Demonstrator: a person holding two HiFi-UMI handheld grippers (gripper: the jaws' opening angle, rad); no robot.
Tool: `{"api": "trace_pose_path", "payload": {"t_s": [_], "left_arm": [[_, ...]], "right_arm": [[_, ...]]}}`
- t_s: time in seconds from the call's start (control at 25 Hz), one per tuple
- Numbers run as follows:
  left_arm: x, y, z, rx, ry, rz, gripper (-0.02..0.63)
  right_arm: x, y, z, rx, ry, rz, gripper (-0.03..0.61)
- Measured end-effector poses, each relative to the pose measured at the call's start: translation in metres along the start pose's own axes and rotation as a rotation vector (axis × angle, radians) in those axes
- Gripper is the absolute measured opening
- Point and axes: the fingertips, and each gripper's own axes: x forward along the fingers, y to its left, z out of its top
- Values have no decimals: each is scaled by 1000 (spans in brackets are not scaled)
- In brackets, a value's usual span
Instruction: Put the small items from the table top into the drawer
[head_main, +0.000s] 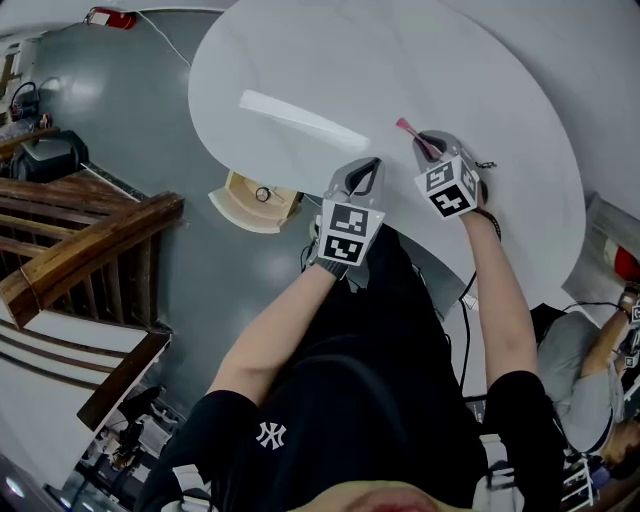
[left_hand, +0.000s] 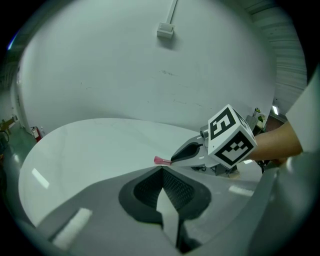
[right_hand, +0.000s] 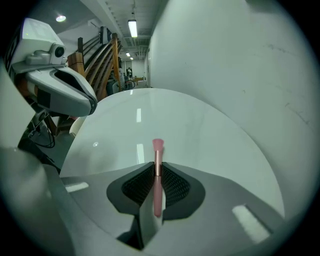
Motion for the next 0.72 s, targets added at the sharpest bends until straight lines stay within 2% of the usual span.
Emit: {"api": "trace_pose_path", "payload": {"t_s": [0.36, 0.72], "left_arm": [[-27, 11, -10, -8, -33, 5, 0], [-84, 48, -38, -53, -71, 59, 0]], "right_arm": [[-20, 28, 33, 163, -114, -30, 66], [-31, 101, 94, 151, -212, 2, 64]]}}
